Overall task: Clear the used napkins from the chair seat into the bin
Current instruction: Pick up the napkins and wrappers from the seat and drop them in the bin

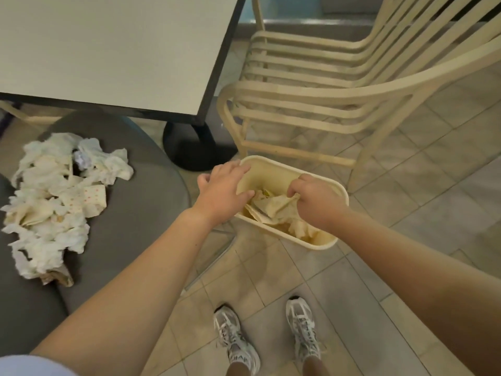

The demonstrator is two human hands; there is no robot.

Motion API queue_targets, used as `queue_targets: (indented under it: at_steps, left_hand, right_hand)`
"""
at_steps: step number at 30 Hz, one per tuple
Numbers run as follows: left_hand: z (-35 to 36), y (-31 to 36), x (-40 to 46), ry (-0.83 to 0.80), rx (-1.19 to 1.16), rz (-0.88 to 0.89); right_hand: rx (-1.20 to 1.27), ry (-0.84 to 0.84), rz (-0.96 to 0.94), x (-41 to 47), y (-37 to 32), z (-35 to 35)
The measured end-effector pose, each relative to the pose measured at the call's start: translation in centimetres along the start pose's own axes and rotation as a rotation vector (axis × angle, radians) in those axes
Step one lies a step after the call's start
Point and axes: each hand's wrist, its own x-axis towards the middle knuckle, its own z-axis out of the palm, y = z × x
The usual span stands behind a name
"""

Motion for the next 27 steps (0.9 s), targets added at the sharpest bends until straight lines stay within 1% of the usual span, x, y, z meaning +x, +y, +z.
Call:
queue_targets:
  at_steps: [5,12,18,21,27]
  left_hand:
    - [-1.2,-3.9,-1.5,0.062,-0.055,-0.078]
    - [-2.4,-11.9,-5.9,0.151,-0.077,-0.202]
    - [-3.4,-21.0,-11.0,0.274,-0.150,-0.388]
    - [-3.5,-25.4,-13.2,0.304,-0.178,-0.488]
    - [-2.3,-33.4,-16.1,0.425,-0.192,-0.675]
  right_hand:
    - [-0.028,-0.030,-0.115,2.1,-4.4,1.3]
    - [-0.076,-0.139,-0.301,5.5,-13.4,5.2]
    - [-0.105,-0.236,-0.445,8.1,-22.1,10.9]
    - [-0.132,-0.293,-0.489,9.5,-26.2,13.9]
    - [-0.185,-0.387,-0.582,12.5,-32.8,20.2]
